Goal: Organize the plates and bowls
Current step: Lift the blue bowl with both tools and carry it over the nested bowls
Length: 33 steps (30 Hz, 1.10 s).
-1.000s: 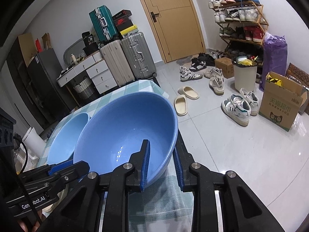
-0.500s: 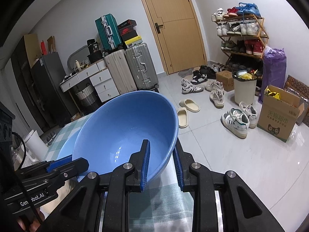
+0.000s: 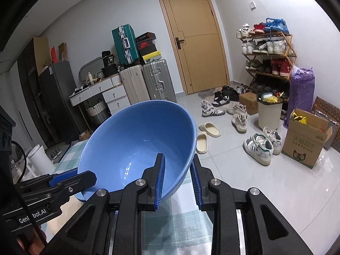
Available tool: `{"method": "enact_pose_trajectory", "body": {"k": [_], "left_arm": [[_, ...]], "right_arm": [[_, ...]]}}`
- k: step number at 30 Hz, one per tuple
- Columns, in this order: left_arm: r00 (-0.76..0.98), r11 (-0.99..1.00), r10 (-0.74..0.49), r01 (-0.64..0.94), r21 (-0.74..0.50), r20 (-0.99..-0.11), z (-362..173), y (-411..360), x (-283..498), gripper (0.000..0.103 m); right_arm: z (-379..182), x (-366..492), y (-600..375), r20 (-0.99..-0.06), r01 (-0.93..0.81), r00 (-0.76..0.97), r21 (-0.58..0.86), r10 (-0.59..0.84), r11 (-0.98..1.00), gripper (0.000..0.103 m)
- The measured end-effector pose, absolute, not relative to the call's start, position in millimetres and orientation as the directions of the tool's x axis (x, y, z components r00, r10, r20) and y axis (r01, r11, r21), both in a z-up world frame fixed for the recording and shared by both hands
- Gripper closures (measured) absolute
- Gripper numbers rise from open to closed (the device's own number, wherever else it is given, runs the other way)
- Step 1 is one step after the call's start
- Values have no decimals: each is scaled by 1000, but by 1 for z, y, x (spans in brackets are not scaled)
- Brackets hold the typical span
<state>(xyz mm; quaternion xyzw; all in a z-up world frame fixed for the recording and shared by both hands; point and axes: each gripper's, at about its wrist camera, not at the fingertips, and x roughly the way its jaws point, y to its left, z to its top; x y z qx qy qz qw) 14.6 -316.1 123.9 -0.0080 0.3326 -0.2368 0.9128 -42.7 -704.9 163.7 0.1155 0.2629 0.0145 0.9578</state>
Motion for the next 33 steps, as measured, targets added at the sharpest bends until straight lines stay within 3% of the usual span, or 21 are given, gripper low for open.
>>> {"method": "enact_pose_trajectory", "body": {"k": [33], "left_arm": [[737,928,-367,328,-175,-567,158,-228,-30,74]], "right_arm": [[177,-43,-629,-414,-140,885,201,214,970,77]]}}
